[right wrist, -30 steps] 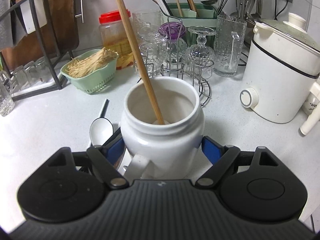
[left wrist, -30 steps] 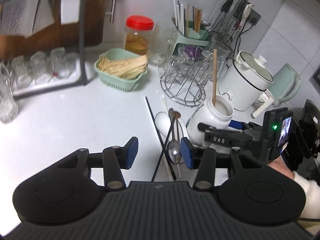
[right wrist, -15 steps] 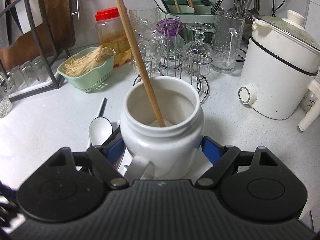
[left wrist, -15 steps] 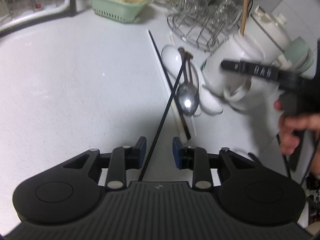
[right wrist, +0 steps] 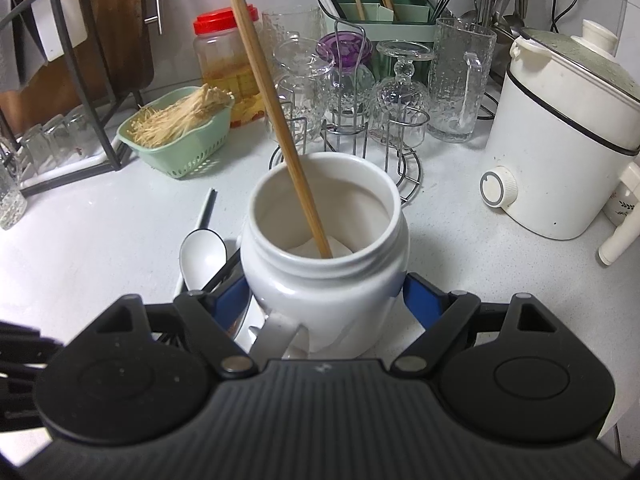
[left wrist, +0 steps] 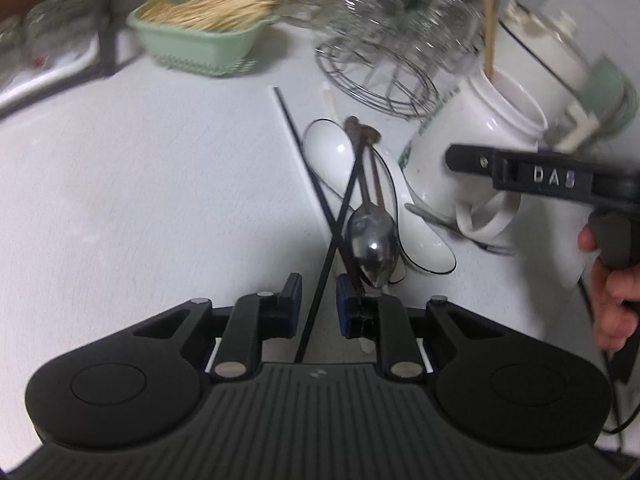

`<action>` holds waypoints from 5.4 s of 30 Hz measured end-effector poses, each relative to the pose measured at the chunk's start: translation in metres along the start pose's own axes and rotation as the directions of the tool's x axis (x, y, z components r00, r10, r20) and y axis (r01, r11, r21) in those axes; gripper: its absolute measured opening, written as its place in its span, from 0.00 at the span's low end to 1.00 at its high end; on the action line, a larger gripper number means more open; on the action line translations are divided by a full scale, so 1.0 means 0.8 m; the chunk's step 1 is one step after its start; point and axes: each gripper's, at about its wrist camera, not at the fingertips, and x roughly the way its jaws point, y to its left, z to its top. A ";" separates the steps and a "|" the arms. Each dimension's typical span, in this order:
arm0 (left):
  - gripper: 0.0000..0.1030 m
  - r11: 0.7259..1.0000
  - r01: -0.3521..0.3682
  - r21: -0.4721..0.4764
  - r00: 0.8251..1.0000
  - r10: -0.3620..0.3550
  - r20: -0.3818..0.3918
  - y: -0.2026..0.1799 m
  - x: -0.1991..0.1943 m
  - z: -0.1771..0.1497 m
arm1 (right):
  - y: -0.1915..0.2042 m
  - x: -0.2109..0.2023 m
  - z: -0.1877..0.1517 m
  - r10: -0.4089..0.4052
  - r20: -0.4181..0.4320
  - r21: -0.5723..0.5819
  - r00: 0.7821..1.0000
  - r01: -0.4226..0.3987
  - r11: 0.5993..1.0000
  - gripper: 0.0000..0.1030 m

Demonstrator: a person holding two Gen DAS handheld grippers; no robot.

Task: Organize utensils
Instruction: 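Move the left gripper to the black chopstick and close on it, then lift the black chopstick with the left gripper toward the jar, then lower the black chopstick into the jar held by the right gripper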

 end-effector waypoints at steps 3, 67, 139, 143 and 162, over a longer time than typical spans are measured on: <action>0.17 0.999 -0.021 0.050 1.000 0.021 -0.008 -0.006 0.005 0.002 | 0.000 0.000 0.000 0.002 -0.006 0.001 1.000 -0.002 1.000 0.84; 0.05 0.977 0.197 0.081 0.918 -0.155 -0.365 -0.068 -0.123 0.154 | -0.019 0.008 0.014 0.134 -0.043 -0.142 0.990 -0.139 0.980 0.84; 0.39 0.978 0.205 0.041 0.845 -0.155 -0.512 -0.116 -0.061 0.301 | -0.028 0.011 0.008 0.198 0.008 -0.179 0.980 -0.194 0.965 0.84; 0.42 0.976 0.213 0.036 0.885 -0.178 -0.430 -0.115 -0.092 0.295 | -0.029 0.012 0.008 0.205 0.009 -0.187 0.979 -0.199 0.962 0.84; 0.39 0.870 0.379 -0.315 0.836 -0.468 -0.285 -0.081 -0.125 0.208 | -0.028 0.015 0.017 0.215 -0.033 -0.225 0.976 -0.217 0.950 0.84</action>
